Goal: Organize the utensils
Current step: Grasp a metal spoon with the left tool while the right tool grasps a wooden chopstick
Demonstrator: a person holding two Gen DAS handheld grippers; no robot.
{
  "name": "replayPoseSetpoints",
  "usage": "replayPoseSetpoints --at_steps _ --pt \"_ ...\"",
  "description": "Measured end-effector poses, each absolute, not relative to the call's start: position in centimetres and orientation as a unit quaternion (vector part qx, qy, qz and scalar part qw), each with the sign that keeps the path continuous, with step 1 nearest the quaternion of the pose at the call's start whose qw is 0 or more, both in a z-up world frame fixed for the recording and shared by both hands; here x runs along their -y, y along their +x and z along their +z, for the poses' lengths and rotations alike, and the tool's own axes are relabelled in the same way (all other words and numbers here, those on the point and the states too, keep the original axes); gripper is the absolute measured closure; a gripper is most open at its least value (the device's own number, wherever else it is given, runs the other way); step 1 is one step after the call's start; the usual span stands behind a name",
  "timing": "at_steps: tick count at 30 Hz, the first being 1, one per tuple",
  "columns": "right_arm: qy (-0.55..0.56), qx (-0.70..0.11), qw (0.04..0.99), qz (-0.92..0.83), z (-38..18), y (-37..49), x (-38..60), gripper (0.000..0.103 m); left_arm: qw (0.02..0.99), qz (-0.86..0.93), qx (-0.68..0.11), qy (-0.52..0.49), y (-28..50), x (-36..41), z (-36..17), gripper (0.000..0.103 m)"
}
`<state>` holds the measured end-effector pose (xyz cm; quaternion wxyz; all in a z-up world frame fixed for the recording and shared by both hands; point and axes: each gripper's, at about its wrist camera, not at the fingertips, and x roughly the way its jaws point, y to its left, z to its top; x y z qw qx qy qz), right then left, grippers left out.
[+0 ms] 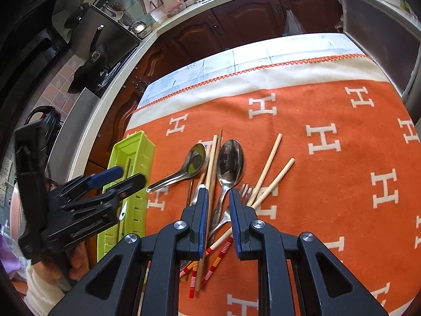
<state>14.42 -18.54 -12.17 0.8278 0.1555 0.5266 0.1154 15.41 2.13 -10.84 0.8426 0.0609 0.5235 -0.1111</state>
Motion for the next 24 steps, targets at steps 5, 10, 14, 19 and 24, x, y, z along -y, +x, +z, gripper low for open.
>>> replayPoseSetpoints --at_steps 5,10,14,19,24 --pt "0.163 -0.534 0.821 0.114 -13.5 15.0 19.1 0.087 0.827 -0.126 -0.542 0.078 17.7 -1.0 -13.6 0.046" --pt "0.166 -0.537 0.82 0.114 -14.3 15.5 19.5 0.087 0.817 -0.132 -0.555 0.081 19.1 -0.7 -15.3 0.046" --pt "0.171 -0.54 0.816 0.113 -15.0 15.9 19.7 0.087 0.812 -0.128 -0.563 0.09 19.7 -0.5 -16.2 0.046" --pt "0.172 -0.543 0.814 0.113 -15.6 16.1 19.7 0.087 0.81 -0.122 -0.567 0.083 20.6 -0.5 -16.9 0.046" --pt "0.171 -0.545 0.813 0.113 -16.1 16.3 19.7 0.087 0.813 -0.125 -0.563 0.085 21.1 -0.3 -17.1 0.046"
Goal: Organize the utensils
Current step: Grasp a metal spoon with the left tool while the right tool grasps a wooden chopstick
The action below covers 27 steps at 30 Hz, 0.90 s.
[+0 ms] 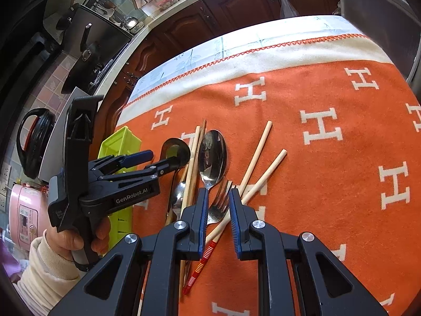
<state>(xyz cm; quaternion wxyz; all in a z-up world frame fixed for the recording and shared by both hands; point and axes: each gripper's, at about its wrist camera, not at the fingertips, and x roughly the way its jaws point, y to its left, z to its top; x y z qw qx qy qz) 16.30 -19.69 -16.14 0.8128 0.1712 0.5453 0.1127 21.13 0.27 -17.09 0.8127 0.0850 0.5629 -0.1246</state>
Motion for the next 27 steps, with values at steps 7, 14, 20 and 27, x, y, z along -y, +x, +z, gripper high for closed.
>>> replayPoseSetpoints --at_steps 7,14,20,27 --pt "0.172 -0.551 0.809 0.114 -16.8 16.4 19.7 0.087 0.814 -0.154 -0.554 0.076 20.7 0.9 -16.8 0.09" --pt "0.17 -0.559 0.803 0.121 -17.4 16.7 19.0 0.087 0.827 -0.131 -0.543 0.056 19.7 0.6 -15.7 0.101" --pt "0.169 -0.567 0.795 0.133 -18.0 17.0 18.0 0.087 0.832 -0.115 -0.543 0.007 17.6 -1.9 -13.5 0.101" --pt "0.177 -0.582 0.78 0.147 -19.2 17.5 16.5 0.086 0.846 -0.095 -0.523 -0.04 13.8 -6.1 -9.3 0.101"
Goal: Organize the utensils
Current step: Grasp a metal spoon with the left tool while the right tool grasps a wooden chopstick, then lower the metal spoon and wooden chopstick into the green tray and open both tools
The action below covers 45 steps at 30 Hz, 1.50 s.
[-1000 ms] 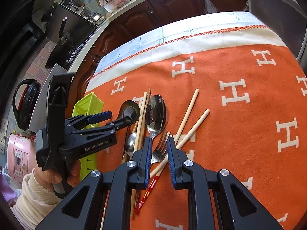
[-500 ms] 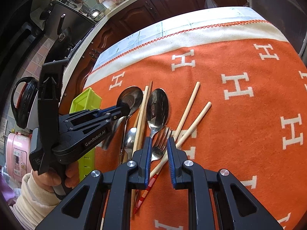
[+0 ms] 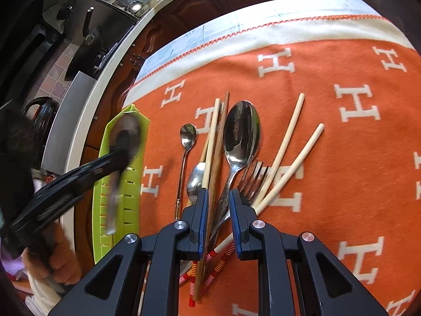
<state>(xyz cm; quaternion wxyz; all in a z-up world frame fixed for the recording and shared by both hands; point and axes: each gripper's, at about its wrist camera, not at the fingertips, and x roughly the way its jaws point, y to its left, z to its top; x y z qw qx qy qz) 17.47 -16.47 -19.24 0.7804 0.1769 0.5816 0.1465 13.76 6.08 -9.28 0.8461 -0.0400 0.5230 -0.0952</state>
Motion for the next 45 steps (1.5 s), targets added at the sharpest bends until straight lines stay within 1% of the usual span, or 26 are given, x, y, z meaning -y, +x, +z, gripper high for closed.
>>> replayPoseSetpoints --at_steps 5,6,13,14,18,19,29,35,36,39,41,42,44,45 --pt "0.169 -0.595 0.774 0.135 -20.9 18.0 15.4 0.082 0.856 -0.074 -0.509 -0.059 10.9 -9.3 -7.2 0.101" --pt "0.173 -0.594 0.773 0.138 -21.1 18.0 15.3 0.08 0.857 -0.07 -0.507 -0.064 10.5 -10.0 -7.0 0.101" --pt "0.149 -0.592 0.781 0.131 -21.2 18.6 13.1 0.078 0.856 -0.035 -0.507 -0.093 8.5 -14.0 -7.4 0.1" --pt "0.147 -0.59 0.783 0.13 -21.3 18.7 12.9 0.078 0.856 -0.032 -0.508 -0.096 8.3 -14.4 -7.5 0.1" --pt "0.145 -0.587 0.787 0.123 -21.1 18.4 12.8 0.094 0.853 -0.024 -0.511 -0.104 7.7 -15.3 -8.0 0.1" --pt "0.147 -0.586 0.787 0.124 -21.1 18.3 12.8 0.096 0.853 -0.021 -0.511 -0.106 7.5 -15.6 -8.1 0.1" --pt "0.164 -0.563 0.799 0.133 -16.6 16.4 13.1 0.096 0.852 0.003 -0.514 -0.103 6.6 -17.3 -9.1 0.1" --pt "0.15 -0.555 0.799 0.176 -13.2 15.0 9.7 0.096 0.844 0.018 -0.528 -0.095 5.9 -18.1 -10.3 0.1" --pt "0.147 -0.556 0.798 0.182 -12.7 14.8 9.0 0.096 0.843 0.023 -0.53 -0.093 5.8 -18.2 -10.5 0.098" --pt "0.135 -0.562 0.791 0.201 -12.0 14.4 6.3 0.096 0.845 0.03 -0.527 -0.087 5.2 -18.4 -10.5 0.087" --pt "0.125 -0.568 0.786 0.211 -11.9 14.2 4.3 0.096 0.852 0.036 -0.516 -0.083 4.7 -18.6 -10.0 0.077" --pt "0.121 -0.57 0.784 0.213 -11.9 13.9 3.5 0.096 0.856 0.04 -0.509 -0.081 4.5 -18.7 -9.6 0.076" --pt "0.115 -0.578 0.778 0.218 -12.0 13.6 2.0 0.096 0.862 0.047 -0.498 -0.078 4.2 -19.0 -9.0 0.068" --pt "0.112 -0.582 0.775 0.22 -12.1 13.5 1.2 0.096 0.865 0.05 -0.493 -0.078 4.0 -19.1 -8.7 0.066"
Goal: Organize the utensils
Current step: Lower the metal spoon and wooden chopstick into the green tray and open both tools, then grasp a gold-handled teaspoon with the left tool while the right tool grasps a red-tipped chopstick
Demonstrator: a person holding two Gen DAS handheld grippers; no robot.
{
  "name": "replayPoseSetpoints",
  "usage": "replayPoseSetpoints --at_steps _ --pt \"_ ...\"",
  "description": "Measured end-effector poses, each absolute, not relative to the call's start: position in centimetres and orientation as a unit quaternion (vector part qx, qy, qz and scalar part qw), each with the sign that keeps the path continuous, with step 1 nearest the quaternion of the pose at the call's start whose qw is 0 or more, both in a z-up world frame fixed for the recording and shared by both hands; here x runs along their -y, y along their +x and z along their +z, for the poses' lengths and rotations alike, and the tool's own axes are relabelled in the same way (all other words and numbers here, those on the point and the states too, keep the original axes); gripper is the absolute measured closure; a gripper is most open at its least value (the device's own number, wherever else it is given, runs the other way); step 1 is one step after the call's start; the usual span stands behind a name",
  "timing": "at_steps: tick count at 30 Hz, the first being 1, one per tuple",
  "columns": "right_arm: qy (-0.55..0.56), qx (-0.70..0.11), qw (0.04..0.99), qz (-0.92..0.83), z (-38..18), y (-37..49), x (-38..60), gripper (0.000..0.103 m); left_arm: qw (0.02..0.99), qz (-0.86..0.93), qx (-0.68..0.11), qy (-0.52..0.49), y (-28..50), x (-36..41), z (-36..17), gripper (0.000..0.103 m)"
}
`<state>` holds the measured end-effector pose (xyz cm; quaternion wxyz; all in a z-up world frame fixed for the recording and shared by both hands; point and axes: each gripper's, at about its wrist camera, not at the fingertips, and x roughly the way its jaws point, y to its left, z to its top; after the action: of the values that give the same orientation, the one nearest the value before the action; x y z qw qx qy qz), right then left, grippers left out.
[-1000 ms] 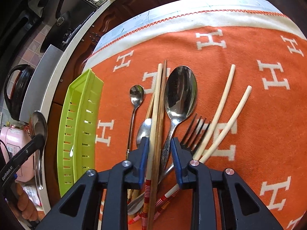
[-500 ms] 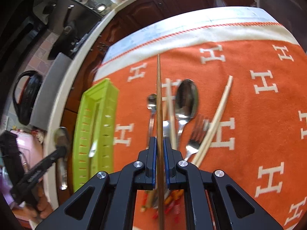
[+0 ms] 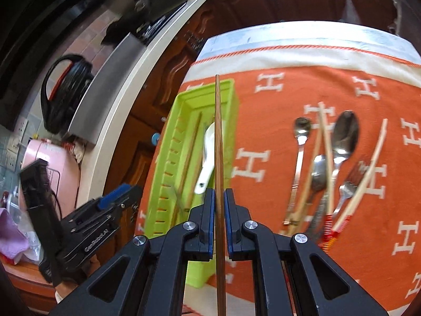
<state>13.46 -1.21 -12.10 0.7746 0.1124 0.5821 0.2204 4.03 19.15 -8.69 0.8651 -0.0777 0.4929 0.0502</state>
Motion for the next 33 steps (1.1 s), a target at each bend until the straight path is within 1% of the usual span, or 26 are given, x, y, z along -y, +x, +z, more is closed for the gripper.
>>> replayPoseSetpoints --at_steps 3,5,6,8,10,12,15,19,33 --pt "0.108 -0.594 0.765 0.225 -12.7 13.4 -1.0 0.096 0.872 0.06 -0.479 -0.076 3.7 -19.7 -7.9 0.064" --pt "0.104 -0.598 0.762 0.227 -13.2 13.7 -2.2 0.096 0.873 0.065 -0.477 -0.082 3.4 -20.1 -7.7 0.055" --pt "0.102 -0.6 0.761 0.226 -13.4 13.7 -2.9 0.096 0.873 0.066 -0.475 -0.086 3.3 -20.3 -7.6 0.055" --pt "0.098 -0.606 0.756 0.227 -13.7 14.0 -3.9 0.089 0.874 0.068 -0.473 -0.089 3.1 -20.7 -7.5 0.055" --pt "0.099 -0.606 0.756 0.227 -13.8 14.1 -4.5 0.074 0.875 0.07 -0.471 -0.09 2.8 -21.0 -7.4 0.055" --pt "0.093 -0.598 0.764 0.223 -13.5 13.9 -4.8 0.067 0.875 0.072 -0.469 -0.091 2.6 -21.2 -7.4 0.055" --pt "0.091 -0.595 0.767 0.222 -13.3 13.9 -4.5 0.067 0.875 0.074 -0.469 -0.095 2.5 -21.4 -7.4 0.054" --pt "0.091 -0.597 0.767 0.216 -13.4 13.6 -3.9 0.067 0.873 0.072 -0.472 -0.103 2.7 -21.5 -7.8 0.048" --pt "0.069 -0.582 0.783 0.209 -12.6 11.9 -1.0 0.067 0.868 0.062 -0.485 -0.085 2.6 -19.5 -8.1 0.046"
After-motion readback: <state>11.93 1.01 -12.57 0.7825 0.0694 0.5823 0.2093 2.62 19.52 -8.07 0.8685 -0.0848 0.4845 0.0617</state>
